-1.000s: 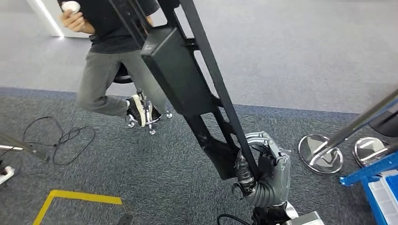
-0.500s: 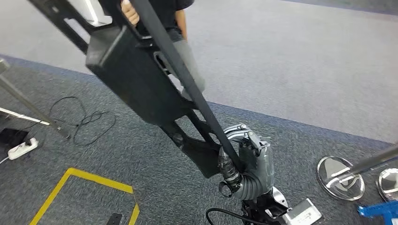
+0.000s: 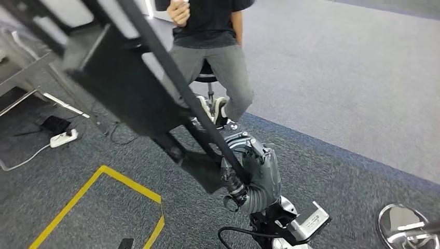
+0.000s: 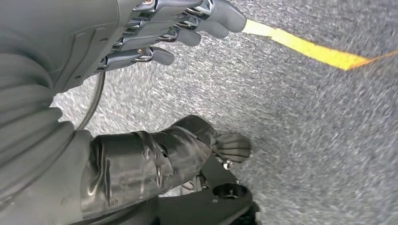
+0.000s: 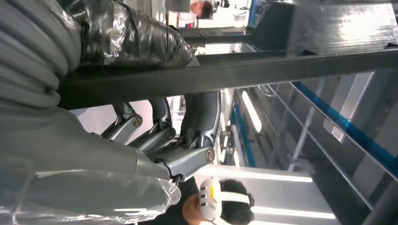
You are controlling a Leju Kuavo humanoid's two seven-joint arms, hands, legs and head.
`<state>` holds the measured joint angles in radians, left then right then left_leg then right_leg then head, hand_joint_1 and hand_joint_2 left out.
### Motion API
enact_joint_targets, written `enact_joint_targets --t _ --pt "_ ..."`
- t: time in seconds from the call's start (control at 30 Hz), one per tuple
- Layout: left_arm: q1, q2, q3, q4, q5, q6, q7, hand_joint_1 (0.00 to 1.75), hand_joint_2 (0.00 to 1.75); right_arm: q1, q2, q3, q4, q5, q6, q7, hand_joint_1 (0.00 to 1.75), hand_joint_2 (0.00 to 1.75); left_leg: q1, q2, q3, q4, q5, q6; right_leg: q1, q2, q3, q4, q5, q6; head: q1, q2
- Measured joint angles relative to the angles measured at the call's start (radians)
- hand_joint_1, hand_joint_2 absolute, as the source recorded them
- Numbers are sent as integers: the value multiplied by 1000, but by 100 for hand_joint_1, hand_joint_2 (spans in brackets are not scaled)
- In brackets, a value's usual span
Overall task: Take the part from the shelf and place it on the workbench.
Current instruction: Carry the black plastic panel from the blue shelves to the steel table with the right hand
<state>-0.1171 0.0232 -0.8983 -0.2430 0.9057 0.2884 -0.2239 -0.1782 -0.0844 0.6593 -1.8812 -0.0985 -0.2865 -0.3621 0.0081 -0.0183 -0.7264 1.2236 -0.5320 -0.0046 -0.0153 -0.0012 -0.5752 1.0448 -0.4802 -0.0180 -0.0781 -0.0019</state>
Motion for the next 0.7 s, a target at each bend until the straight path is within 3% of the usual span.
enact_joint_targets --t 0.07,0.1,0.2,0.27,0.33,0.37,0.43,0.5,0.57,0.6,0.63,0.7 --pt "-1 0 4 0 -1 0 2 0 175 0 3 0 11 -2 0 0 175 175 2 11 -46 76 -15 -1 4 -28 4 0 -6 -3 0 0" --pt "1 -1 5 0 -3 0 4 0 175 0 3 1 18 -2 -1 0 175 175 2 12 -45 65 3 1 5 -40 7 0 -8 -3 -1 0" --pt "5 0 8 0 -8 -1 6 0 175 0 4 1 26 3 -9 0 175 175 -6 45 44 -111 88 15 9 -71 19 0 -19 3 0 0" --pt "3 0 10 0 -12 -5 3 0 175 1 4 1 27 9 -18 0 175 175 -18 65 79 -179 101 27 11 -86 25 -2 -25 12 0 0" --pt "5 2 10 1 -16 -9 -2 0 175 2 4 1 27 14 -25 0 175 175 -24 52 81 -188 98 37 12 -99 31 -8 -29 23 0 0" --pt "8 2 10 1 -18 -10 -4 0 175 2 4 1 27 17 -28 1 175 175 -22 43 87 -195 99 41 10 -96 36 -8 -32 29 1 0" --pt "10 3 10 2 -22 -12 -6 0 175 4 4 1 27 24 -34 2 175 175 -15 26 103 -211 103 52 8 -59 23 32 -58 37 5 0" --pt "7 3 10 3 -26 -11 -5 0 175 11 3 1 27 32 -41 5 175 175 -12 7 112 -217 103 61 6 -17 -36 143 -106 37 10 0" --pt "5 3 10 3 -26 -10 -2 0 175 21 2 1 27 39 -46 11 175 175 -13 -16 114 -216 101 65 6 -7 -103 245 -131 38 12 0" --pt "6 3 10 4 -27 -11 -1 0 175 25 2 1 27 42 -48 13 175 175 -13 -29 115 -214 99 65 6 -5 -118 254 -118 39 12 0" --pt "8 3 10 4 -28 -12 1 0 175 27 1 1 27 44 -50 15 175 175 -13 -43 116 -210 96 64 5 -3 -115 227 -87 38 13 0" --pt "10 2 10 4 -31 -15 3 0 175 29 1 1 27 47 -54 17 175 175 -11 -69 116 -200 89 58 3 27 -70 105 -10 34 13 0"
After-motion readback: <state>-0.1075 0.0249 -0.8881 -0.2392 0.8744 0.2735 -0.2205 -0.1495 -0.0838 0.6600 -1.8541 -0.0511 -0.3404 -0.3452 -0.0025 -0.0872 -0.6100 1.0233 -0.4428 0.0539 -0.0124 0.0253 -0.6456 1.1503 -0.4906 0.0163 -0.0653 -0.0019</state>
